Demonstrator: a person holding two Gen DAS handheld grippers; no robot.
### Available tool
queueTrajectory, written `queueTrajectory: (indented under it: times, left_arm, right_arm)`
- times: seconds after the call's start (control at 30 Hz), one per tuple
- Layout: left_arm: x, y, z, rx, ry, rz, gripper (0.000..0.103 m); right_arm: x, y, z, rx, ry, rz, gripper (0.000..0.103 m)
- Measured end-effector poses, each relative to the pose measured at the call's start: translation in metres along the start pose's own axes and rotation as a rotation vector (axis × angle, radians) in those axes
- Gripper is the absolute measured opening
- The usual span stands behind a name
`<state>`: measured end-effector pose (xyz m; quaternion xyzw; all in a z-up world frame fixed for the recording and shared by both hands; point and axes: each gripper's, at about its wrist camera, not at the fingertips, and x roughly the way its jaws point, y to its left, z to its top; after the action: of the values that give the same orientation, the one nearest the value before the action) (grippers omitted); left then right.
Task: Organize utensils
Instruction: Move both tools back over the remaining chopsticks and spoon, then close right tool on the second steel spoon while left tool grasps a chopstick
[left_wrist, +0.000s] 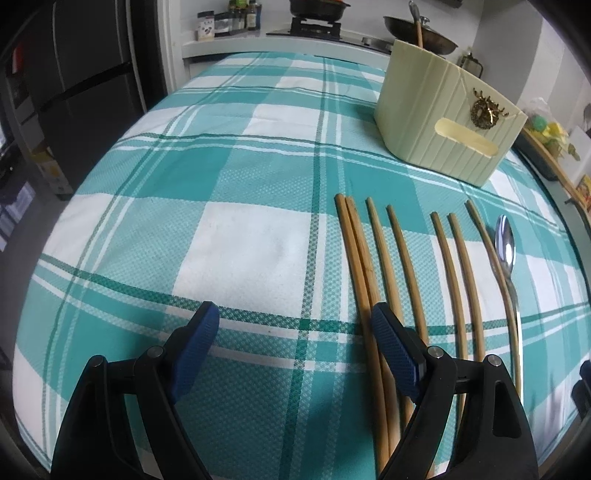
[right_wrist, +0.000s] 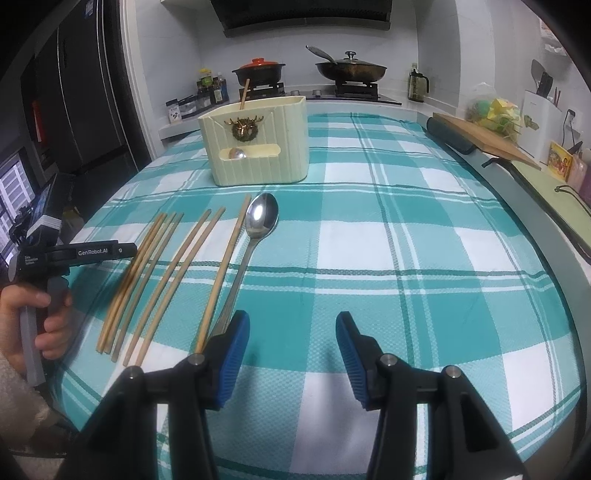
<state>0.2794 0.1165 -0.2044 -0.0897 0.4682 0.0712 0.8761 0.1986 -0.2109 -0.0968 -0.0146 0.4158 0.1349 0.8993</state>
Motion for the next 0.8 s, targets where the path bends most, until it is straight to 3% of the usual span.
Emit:
queueTrajectory:
  times: [0.33, 0.5, 0.67, 0.8]
  left_arm:
    - [0.007, -0.002, 0.005, 0.030, -0.005, 0.025, 0.091]
    - [0.009, -0.006, 0.006, 0.070, 0.010, 0.041, 0.091]
    - [0.010, 0.003, 0.011, 0.060, 0.042, 0.048, 0.091]
    - [0.012, 0.011, 0.016, 0.064, 0.069, 0.055, 0.091]
  right_arm:
    - [0.009, 0.002, 0.005, -0.004, 0.028, 0.009, 0.050]
    - [0.043, -0.001, 0.032, -0.014, 0.066, 0.029, 0.050]
    - [0.092, -0.001, 0.064, 0.060, 0.136, 0.074, 0.050]
    - [0.118, 0.015, 0.076, 0.047, 0.145, 0.091, 0.053]
